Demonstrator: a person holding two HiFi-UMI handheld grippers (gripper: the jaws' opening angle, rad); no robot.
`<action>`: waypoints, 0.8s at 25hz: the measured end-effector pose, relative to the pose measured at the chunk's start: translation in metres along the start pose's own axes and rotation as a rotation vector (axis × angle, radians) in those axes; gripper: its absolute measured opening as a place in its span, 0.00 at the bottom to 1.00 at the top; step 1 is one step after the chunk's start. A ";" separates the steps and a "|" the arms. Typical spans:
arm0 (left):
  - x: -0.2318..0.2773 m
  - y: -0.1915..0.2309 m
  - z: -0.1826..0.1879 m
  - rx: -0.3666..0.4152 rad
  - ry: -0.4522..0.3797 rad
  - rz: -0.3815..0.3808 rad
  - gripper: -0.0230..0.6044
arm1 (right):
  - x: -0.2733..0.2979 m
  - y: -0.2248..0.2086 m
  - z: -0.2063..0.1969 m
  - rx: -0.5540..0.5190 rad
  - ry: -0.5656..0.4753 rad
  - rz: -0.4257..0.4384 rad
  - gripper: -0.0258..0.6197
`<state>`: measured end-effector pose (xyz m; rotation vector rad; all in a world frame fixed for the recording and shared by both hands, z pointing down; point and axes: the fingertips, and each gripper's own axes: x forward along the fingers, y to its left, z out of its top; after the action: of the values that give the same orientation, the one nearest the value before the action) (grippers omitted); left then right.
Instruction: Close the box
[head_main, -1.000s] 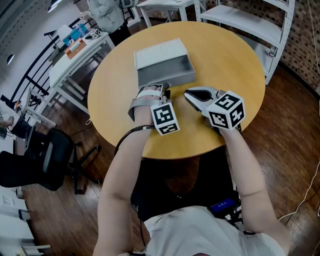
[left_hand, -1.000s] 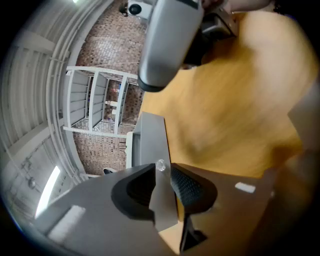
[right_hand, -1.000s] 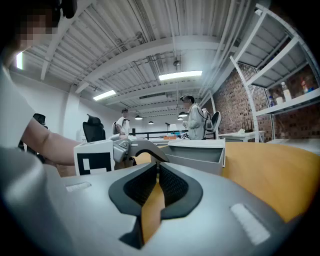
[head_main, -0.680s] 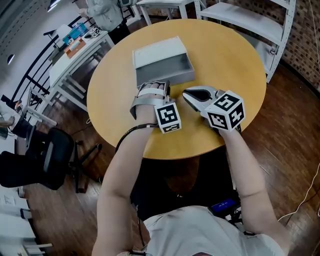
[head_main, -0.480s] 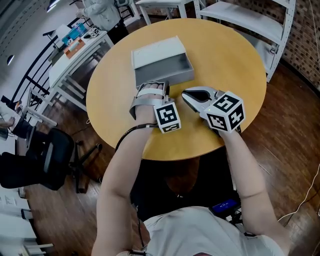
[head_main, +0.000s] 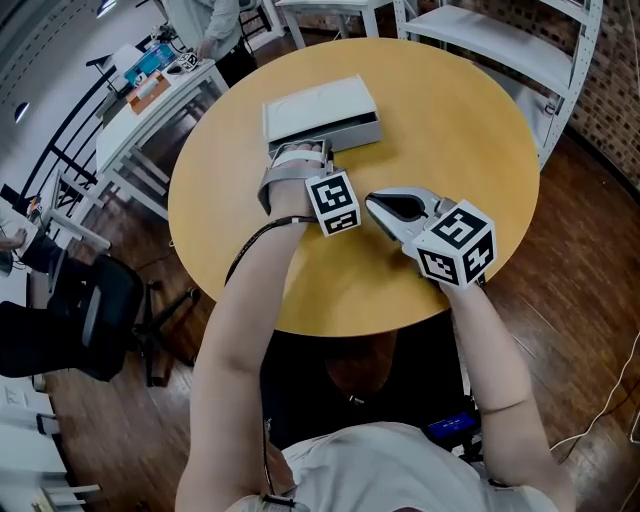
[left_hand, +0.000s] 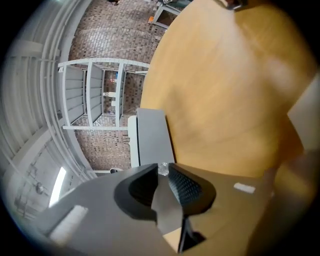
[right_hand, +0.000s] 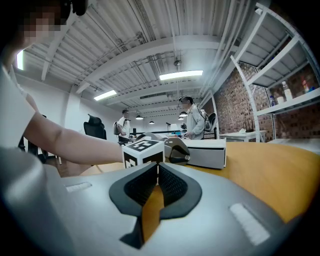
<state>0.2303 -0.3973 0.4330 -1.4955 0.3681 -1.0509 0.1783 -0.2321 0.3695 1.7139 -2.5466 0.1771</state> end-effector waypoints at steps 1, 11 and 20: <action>0.007 0.003 -0.003 -0.001 0.005 -0.001 0.14 | 0.001 0.000 0.001 -0.001 0.000 0.000 0.06; 0.017 0.018 -0.015 -0.015 0.062 0.000 0.23 | -0.011 -0.002 0.013 0.002 -0.008 0.040 0.05; -0.109 -0.007 -0.018 -0.866 -0.334 -0.240 0.19 | -0.030 -0.015 0.003 0.021 -0.002 0.002 0.05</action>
<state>0.1551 -0.3263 0.3944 -2.5006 0.4374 -0.8259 0.2041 -0.2105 0.3640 1.7202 -2.5567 0.2026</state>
